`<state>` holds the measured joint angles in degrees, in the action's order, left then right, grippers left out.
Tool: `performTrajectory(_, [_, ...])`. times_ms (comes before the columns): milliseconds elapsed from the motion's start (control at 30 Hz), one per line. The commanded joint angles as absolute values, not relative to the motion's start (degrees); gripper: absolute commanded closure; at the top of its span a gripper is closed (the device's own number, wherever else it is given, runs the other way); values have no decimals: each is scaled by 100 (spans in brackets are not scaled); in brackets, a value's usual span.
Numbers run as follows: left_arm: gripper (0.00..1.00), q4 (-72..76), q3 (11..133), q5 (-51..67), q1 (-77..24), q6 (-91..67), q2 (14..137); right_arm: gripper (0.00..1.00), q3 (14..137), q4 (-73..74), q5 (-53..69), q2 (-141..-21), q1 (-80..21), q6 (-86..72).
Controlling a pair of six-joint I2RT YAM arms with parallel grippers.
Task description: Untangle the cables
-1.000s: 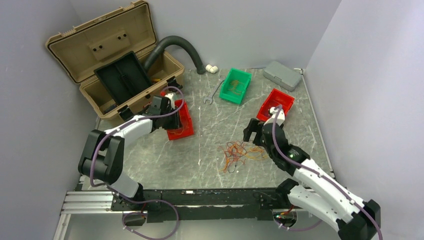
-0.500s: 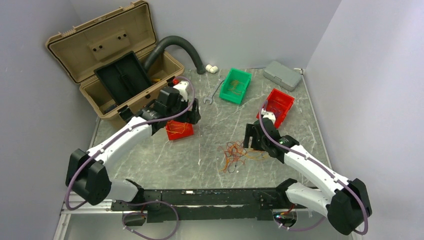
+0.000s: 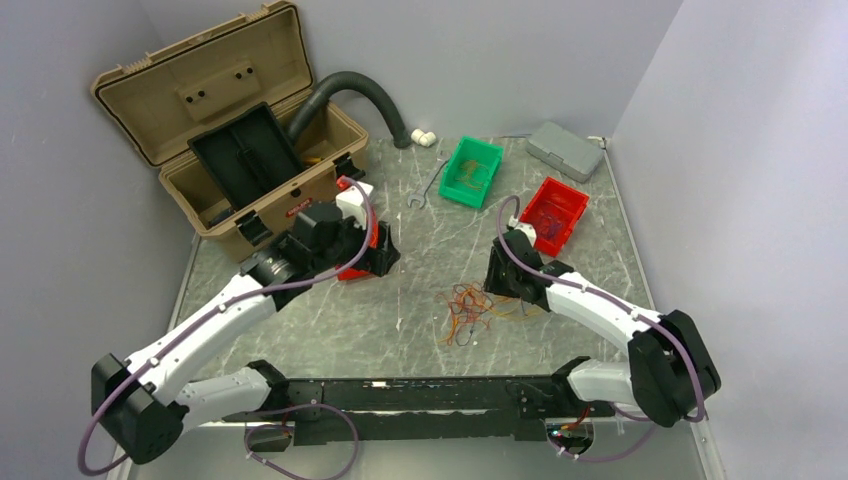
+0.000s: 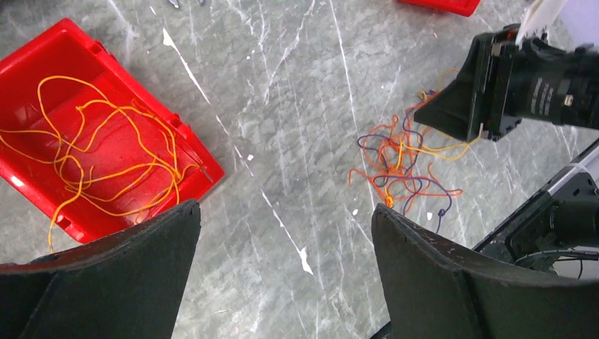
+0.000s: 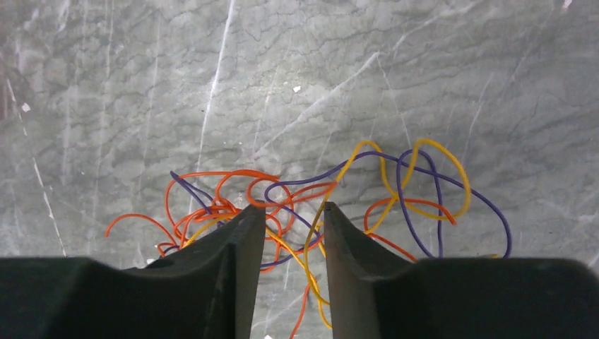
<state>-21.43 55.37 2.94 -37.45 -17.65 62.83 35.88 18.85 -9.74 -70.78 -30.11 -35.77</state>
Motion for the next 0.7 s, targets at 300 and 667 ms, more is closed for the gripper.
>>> performTrajectory(300, [8, -1050, 4440, 1048, -3850, -1576, 5549, 49, 4122, 1942, -1530, -7076, -3040, -2930])
performTrajectory(667, [9, -941, 4420, 1198, -3896, -1548, 5599, 49, 4400, 1748, -1606, -7781, -3040, -2568])
